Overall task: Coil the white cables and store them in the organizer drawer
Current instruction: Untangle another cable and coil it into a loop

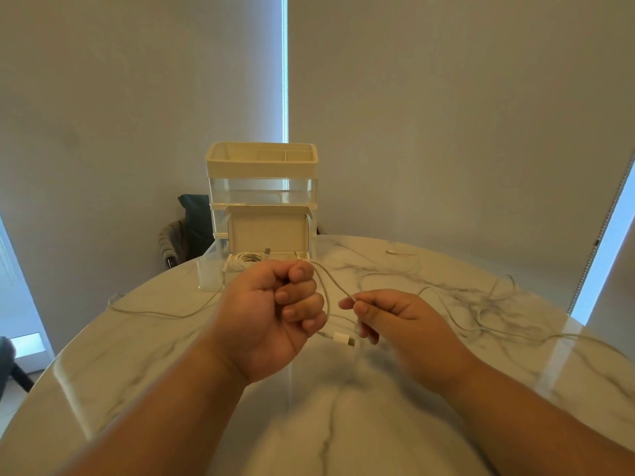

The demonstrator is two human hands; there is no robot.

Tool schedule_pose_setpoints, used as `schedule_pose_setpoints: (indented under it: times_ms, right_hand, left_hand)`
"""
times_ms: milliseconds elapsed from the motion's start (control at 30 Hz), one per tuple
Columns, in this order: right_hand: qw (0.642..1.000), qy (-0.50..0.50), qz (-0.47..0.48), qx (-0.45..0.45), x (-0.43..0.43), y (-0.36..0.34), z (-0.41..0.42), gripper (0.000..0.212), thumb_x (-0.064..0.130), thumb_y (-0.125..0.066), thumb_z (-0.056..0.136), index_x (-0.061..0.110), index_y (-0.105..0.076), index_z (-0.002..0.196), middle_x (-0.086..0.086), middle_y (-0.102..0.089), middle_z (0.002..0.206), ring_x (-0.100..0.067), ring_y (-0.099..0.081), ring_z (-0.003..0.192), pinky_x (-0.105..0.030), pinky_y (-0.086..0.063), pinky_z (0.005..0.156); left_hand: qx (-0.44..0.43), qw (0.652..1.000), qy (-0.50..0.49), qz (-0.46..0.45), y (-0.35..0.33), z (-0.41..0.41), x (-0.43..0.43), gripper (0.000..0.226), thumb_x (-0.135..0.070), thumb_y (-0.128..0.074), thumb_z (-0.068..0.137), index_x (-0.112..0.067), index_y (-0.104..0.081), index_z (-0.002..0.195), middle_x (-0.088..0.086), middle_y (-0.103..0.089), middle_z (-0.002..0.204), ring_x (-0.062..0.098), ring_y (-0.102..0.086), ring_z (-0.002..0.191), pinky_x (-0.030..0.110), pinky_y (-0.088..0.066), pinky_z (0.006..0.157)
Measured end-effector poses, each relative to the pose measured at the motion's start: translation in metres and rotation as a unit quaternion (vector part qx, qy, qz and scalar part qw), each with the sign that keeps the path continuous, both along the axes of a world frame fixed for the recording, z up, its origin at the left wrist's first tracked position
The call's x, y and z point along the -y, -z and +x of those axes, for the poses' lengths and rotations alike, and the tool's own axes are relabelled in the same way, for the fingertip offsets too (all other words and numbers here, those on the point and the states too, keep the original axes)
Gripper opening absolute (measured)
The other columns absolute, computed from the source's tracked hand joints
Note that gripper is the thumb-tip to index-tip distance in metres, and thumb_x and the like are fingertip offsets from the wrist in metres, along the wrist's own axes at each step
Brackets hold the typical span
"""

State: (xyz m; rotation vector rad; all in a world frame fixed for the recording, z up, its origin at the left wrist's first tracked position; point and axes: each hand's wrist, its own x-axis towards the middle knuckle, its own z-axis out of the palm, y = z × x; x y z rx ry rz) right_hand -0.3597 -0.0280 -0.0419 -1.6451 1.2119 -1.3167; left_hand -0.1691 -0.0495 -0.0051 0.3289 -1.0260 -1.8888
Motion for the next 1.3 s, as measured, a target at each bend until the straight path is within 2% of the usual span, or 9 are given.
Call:
schedule_pose_setpoints:
  times_ms: [167,267,333,433,567,700,967,1133,1300]
  right_hand:
    - [0.999,-0.013,0.008,-0.051,-0.003,0.003,0.007,0.025,0.017,-0.057,0.098,0.033,-0.077,0.097,0.0,-0.068,0.074,-0.008,-0.059,0.069,-0.021,-0.05,0.074]
    - [0.99,-0.015,0.012,-0.137,-0.002,0.007,0.01,0.022,0.027,-0.057,0.097,0.025,-0.076,0.087,0.0,-0.069,0.077,-0.009,-0.06,0.072,-0.033,-0.05,0.077]
    - [0.989,-0.026,0.02,-0.143,-0.002,0.008,0.012,0.02,0.031,-0.057,0.096,0.024,-0.075,0.099,-0.003,-0.069,0.08,-0.012,-0.059,0.071,-0.04,-0.05,0.079]
    - [0.99,-0.025,0.009,-0.141,-0.003,0.006,0.015,0.024,0.026,-0.058,0.097,0.043,-0.074,0.104,0.001,-0.069,0.079,-0.007,-0.056,0.069,-0.028,-0.047,0.074]
    - [0.988,-0.029,0.017,-0.15,-0.006,0.006,0.014,0.021,0.023,-0.058,0.098,0.013,-0.075,0.107,0.02,-0.068,0.075,0.005,-0.057,0.072,-0.029,-0.047,0.077]
    - [0.984,-0.048,0.023,-0.169,-0.01,0.004,0.02,0.027,0.023,-0.057,0.099,0.037,-0.071,0.117,0.011,-0.068,0.078,0.004,-0.057,0.073,-0.017,-0.047,0.078]
    - [0.981,-0.033,0.03,-0.188,-0.019,-0.001,0.025,0.028,0.024,-0.062,0.095,0.04,-0.07,0.117,0.014,-0.073,0.087,0.008,-0.063,0.08,-0.003,-0.041,0.073]
    - [0.984,-0.016,0.008,-0.178,-0.02,-0.001,0.026,0.021,0.025,-0.066,0.092,0.037,-0.073,0.108,0.034,-0.068,0.083,0.012,-0.063,0.082,-0.004,-0.042,0.073]
    - [0.977,-0.01,-0.014,-0.212,-0.021,-0.004,0.026,0.021,0.029,-0.066,0.092,0.048,-0.072,0.096,0.031,-0.069,0.094,0.009,-0.064,0.09,-0.008,-0.045,0.076]
  left_hand:
    - [-0.091,0.995,-0.017,0.036,0.002,0.004,0.008,0.034,-0.017,-0.033,0.095,-0.016,-0.052,0.067,-0.007,-0.031,0.05,0.009,-0.032,0.044,0.025,-0.038,0.049]
    - [-0.125,0.99,-0.017,0.056,0.001,0.006,0.012,0.036,-0.02,-0.031,0.099,-0.015,-0.053,0.071,-0.008,-0.033,0.052,0.009,-0.033,0.045,0.024,-0.038,0.048]
    - [-0.132,0.989,-0.023,0.06,0.0,0.006,0.013,0.033,-0.02,-0.032,0.098,-0.015,-0.053,0.073,-0.008,-0.033,0.053,0.008,-0.033,0.045,0.024,-0.039,0.048]
    - [-0.134,0.988,-0.038,0.066,0.0,0.006,0.014,0.029,-0.019,-0.034,0.097,-0.015,-0.052,0.075,-0.008,-0.033,0.054,0.008,-0.033,0.046,0.024,-0.039,0.048]
    - [-0.142,0.986,-0.047,0.079,0.002,0.005,0.015,0.029,-0.019,-0.035,0.099,-0.015,-0.053,0.077,-0.008,-0.034,0.056,0.008,-0.034,0.048,0.023,-0.04,0.051]
    - [-0.144,0.983,-0.075,0.088,0.003,0.005,0.017,0.026,-0.019,-0.036,0.098,-0.016,-0.053,0.079,-0.007,-0.036,0.058,0.008,-0.035,0.05,0.023,-0.039,0.053]
    - [-0.111,0.971,-0.184,0.11,0.003,0.01,0.025,0.023,-0.013,-0.037,0.1,-0.008,-0.059,0.105,-0.001,-0.048,0.065,0.01,-0.046,0.056,0.028,-0.043,0.066]
    - [-0.037,0.97,-0.233,0.063,0.004,0.004,0.021,0.025,-0.015,-0.042,0.104,-0.003,-0.062,0.115,0.003,-0.066,0.074,0.012,-0.064,0.069,0.029,-0.053,0.076]
    - [0.026,0.969,-0.245,0.029,0.007,0.001,0.024,0.025,-0.015,-0.04,0.105,-0.005,-0.061,0.115,0.007,-0.077,0.096,0.018,-0.074,0.091,0.028,-0.058,0.076]
